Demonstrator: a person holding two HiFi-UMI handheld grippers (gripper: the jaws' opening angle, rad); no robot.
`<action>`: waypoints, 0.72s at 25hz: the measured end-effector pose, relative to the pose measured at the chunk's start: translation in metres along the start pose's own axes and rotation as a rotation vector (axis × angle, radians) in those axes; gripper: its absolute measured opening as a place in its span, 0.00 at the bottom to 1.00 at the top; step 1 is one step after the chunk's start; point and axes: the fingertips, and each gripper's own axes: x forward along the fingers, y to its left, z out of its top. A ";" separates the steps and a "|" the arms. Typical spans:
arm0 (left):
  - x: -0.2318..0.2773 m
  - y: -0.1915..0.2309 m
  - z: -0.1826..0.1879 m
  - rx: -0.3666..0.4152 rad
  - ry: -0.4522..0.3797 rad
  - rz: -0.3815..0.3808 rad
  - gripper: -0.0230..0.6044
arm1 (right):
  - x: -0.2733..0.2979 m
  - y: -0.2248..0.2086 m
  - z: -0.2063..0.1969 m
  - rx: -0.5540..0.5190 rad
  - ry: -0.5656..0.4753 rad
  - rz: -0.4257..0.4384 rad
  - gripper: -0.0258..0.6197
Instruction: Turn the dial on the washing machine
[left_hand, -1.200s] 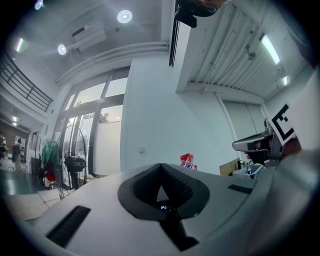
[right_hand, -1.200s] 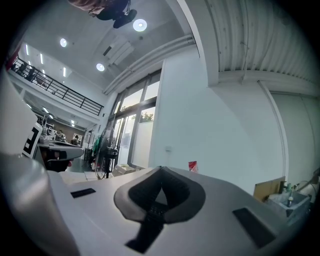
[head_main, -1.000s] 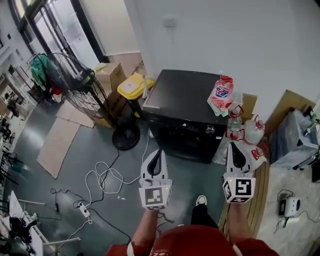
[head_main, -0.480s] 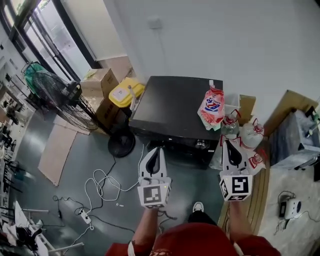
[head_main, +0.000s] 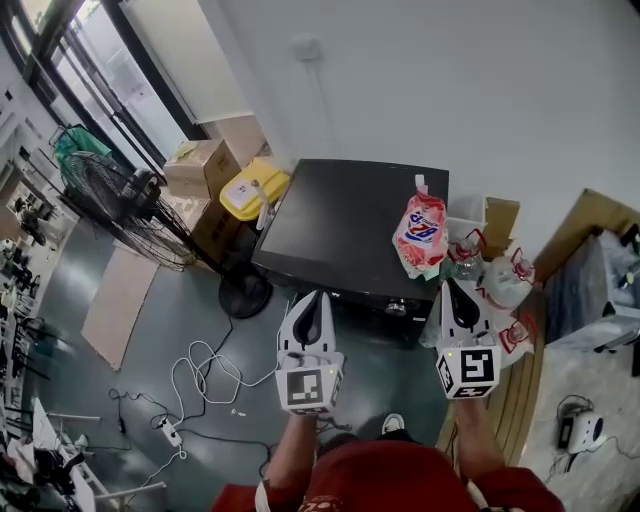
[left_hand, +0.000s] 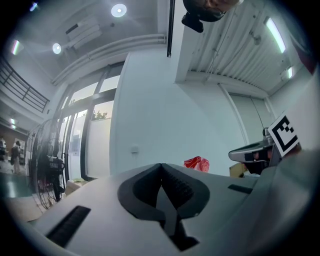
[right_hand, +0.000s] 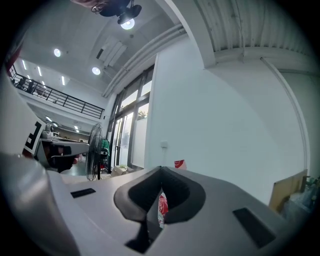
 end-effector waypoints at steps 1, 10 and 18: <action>0.002 0.001 -0.002 -0.001 -0.003 0.006 0.05 | 0.004 0.000 -0.001 -0.001 0.000 0.006 0.05; 0.022 0.021 -0.030 0.018 0.007 -0.019 0.05 | 0.028 0.004 -0.014 -0.053 0.013 -0.020 0.05; 0.058 0.048 -0.037 -0.004 -0.014 -0.089 0.05 | 0.062 0.015 -0.019 -0.047 0.026 -0.068 0.05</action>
